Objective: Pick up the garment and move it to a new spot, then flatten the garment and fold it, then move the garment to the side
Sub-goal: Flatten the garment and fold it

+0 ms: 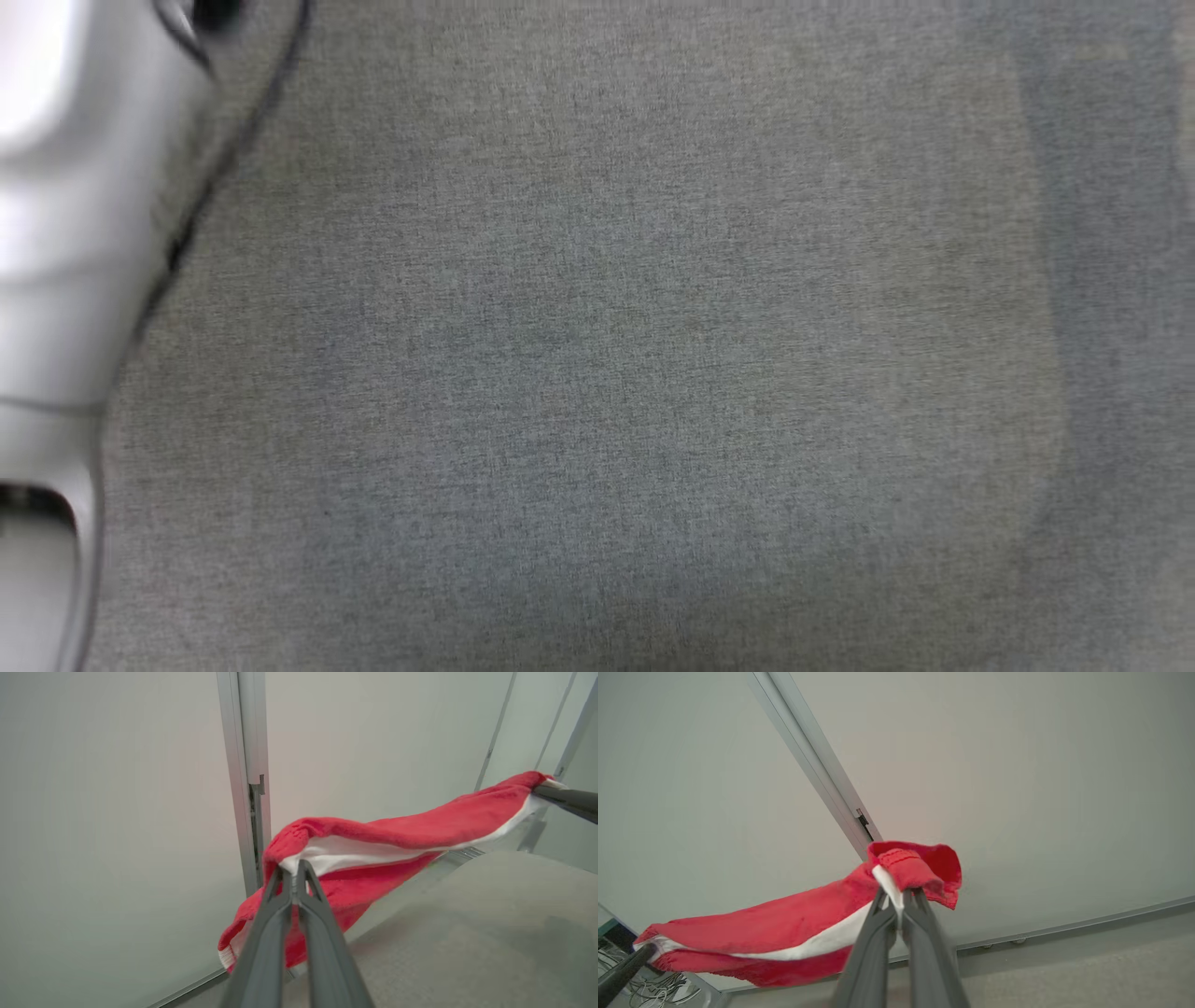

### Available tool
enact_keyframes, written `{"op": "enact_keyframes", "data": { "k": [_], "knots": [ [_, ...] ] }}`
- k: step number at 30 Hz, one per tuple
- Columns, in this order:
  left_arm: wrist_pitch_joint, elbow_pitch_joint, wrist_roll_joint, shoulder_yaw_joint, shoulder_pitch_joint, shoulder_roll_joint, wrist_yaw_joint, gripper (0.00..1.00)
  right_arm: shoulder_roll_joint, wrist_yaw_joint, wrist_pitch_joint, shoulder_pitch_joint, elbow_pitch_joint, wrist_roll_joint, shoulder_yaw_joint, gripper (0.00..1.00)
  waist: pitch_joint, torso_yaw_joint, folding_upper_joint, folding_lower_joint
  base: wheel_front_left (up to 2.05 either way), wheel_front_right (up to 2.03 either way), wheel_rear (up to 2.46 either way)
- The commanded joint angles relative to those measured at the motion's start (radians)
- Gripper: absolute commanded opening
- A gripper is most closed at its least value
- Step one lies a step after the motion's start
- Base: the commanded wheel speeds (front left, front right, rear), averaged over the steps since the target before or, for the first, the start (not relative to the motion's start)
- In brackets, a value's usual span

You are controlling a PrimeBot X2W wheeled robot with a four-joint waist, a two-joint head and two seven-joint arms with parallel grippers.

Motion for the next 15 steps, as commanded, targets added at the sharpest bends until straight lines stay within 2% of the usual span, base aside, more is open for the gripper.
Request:
{"op": "enact_keyframes", "data": {
  "k": [1, 6, 9, 12, 15],
  "knots": [
    [-0.038, -0.004, -0.022, -0.03, 0.075, 0.015, 0.0, 0.0, -0.019, 0.0, -0.027, 0.091, -0.022, 0.032, 0.019, 0.0, -0.038, -0.006, 0.0, -0.0001, 0.0, 0.0, 0.0],
    [-0.125, -0.075, -0.089, -0.153, 0.416, 0.082, 0.0, 0.0, -0.073, 0.0, -0.103, 0.483, -0.11, 0.135, 0.089, 0.0, -0.157, -0.009, 0.0, -0.0001, 0.0, 0.0, 0.0],
    [-0.153, -0.141, -0.113, -0.183, 0.645, 0.12, 0.017, 0.0, -0.101, 0.0, -0.142, 0.717, -0.157, 0.194, 0.109, 0.0, -0.248, -0.015, 0.0, -0.0001, 0.0, 0.0, 0.0],
    [-0.166, -0.232, -0.146, -0.205, 0.884, 0.146, 0.069, 0.0, -0.124, 0.0, -0.167, 0.934, -0.211, 0.24, 0.133, 0.0, -0.339, -0.015, 0.0, -0.0001, 0.0, 0.0, 0.0],
    [-0.173, -0.344, -0.177, -0.216, 1.101, 0.174, 0.143, 0.0, -0.146, 0.0, -0.187, 1.13, -0.256, 0.269, 0.15, 0.0, -0.42, -0.018, 0.0, -0.0001, 0.0, 0.0, 0.0]
  ]
}}
